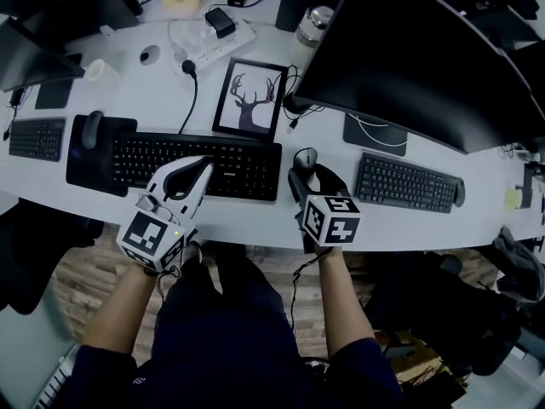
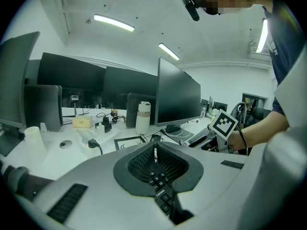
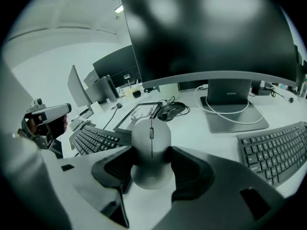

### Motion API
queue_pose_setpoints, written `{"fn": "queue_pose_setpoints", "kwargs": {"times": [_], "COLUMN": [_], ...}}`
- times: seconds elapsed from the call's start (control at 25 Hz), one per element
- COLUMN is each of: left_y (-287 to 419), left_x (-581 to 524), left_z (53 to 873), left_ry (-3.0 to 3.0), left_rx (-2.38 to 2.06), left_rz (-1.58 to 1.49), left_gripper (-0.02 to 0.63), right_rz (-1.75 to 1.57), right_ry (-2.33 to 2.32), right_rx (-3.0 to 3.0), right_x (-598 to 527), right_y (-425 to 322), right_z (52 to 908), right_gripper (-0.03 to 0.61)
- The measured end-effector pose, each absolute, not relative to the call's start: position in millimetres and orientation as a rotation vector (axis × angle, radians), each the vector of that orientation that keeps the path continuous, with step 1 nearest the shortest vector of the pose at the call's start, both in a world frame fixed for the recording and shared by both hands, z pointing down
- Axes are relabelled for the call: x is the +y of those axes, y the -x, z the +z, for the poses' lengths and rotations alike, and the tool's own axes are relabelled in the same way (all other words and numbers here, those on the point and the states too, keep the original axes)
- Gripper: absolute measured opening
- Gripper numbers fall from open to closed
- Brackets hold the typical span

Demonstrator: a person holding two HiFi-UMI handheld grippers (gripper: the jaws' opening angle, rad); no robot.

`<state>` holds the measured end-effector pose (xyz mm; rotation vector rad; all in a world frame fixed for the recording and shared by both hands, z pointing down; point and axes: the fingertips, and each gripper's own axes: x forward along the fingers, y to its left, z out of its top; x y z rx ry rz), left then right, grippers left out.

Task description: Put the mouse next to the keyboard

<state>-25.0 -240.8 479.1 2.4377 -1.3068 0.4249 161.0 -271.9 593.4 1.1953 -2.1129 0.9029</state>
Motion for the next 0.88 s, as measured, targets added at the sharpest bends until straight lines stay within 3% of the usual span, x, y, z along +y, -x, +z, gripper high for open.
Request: {"fn": "queue_pose_setpoints", "kwargs": {"times": [0.88], "left_y": [33.2], "left_x": [-235.3], "left_z": [496.1], "left_ry": [-2.395], "left_rx": [-1.304], "left_rz": [0.443], "left_gripper": [0.04], "right_rz": [0.917], "right_ry": [-1.195], "right_rx": [-2.045], "right_x": [-280.3], "right_y": [-158.0], "right_z": [622.9], "right_gripper": [0.255]}}
